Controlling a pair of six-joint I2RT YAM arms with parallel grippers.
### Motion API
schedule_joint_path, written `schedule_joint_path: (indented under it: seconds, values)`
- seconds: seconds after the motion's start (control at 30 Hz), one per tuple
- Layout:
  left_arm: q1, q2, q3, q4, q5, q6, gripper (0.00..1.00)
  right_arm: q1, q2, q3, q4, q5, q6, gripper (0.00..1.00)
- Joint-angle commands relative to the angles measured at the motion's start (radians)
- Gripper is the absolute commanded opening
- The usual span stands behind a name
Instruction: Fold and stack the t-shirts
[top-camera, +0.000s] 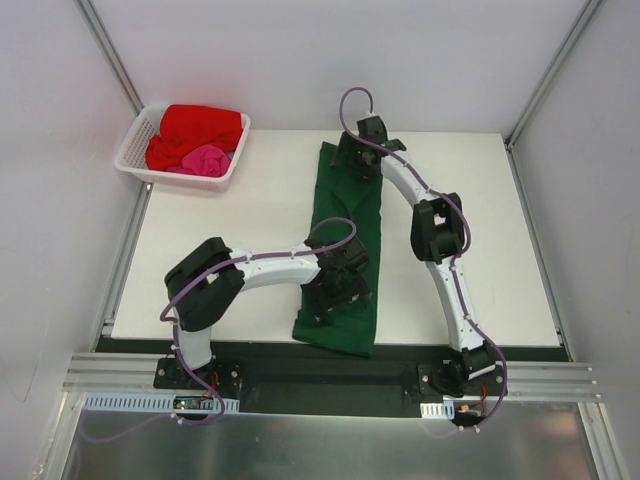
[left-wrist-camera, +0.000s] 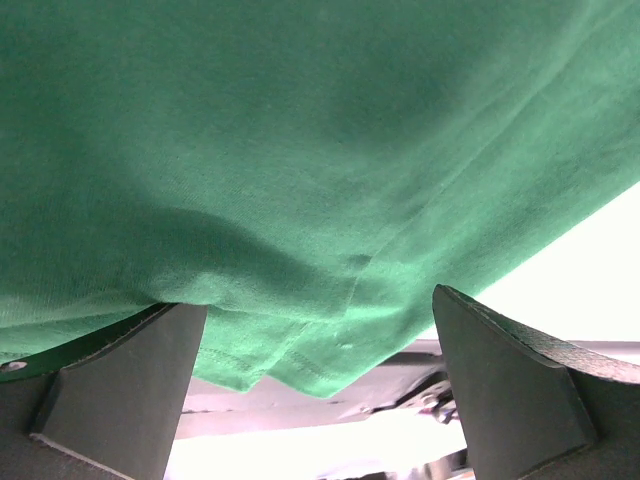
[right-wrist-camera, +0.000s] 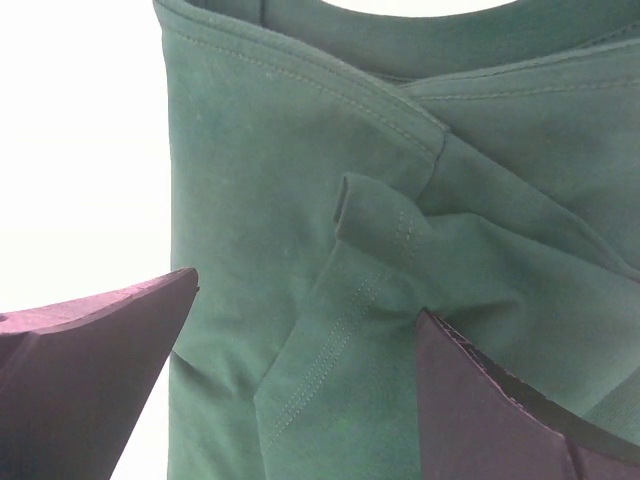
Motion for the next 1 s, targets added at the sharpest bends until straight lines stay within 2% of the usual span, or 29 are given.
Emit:
schedule_joint_path:
  seconds: [0.0, 0.13, 0.37, 0.5, 0.7, 0.83, 0.9, 0.97]
  values:
    - [-0.012, -0.015, 0.046, -0.011, -0.084, -0.118, 0.96, 0.031, 0.072, 0.047, -0.009, -0.042, 0.032, 0.96]
    - [-0.009, -0.023, 0.026, -0.007, -0.097, -0.176, 0.96, 0.042, 0.073, 0.047, 0.003, -0.053, 0.033, 0.96]
    - [-0.024, 0.011, 0.058, -0.007, -0.079, -0.193, 0.97, 0.065, 0.083, 0.047, 0.037, -0.047, 0.062, 0.96]
    - [-0.024, -0.052, 0.009, -0.008, -0.129, -0.173, 0.96, 0.059, 0.057, 0.053, 0.036, -0.041, 0.05, 0.96]
    - [-0.021, -0.284, -0.021, -0.059, -0.255, -0.029, 0.95, 0.028, -0.164, 0.067, 0.025, -0.024, 0.009, 0.96]
    - [-0.012, -0.464, 0.008, -0.111, -0.406, 0.21, 0.96, 0.006, -0.346, 0.057, 0.031, -0.106, 0.015, 0.96]
    - [-0.007, -0.57, -0.024, -0.112, -0.525, 0.36, 0.98, 0.02, -0.482, -0.044, 0.025, -0.13, 0.013, 0.96]
    - [0.068, -0.648, -0.064, -0.102, -0.516, 0.425, 0.99, 0.042, -0.57, -0.141, -0.007, -0.104, -0.013, 0.96]
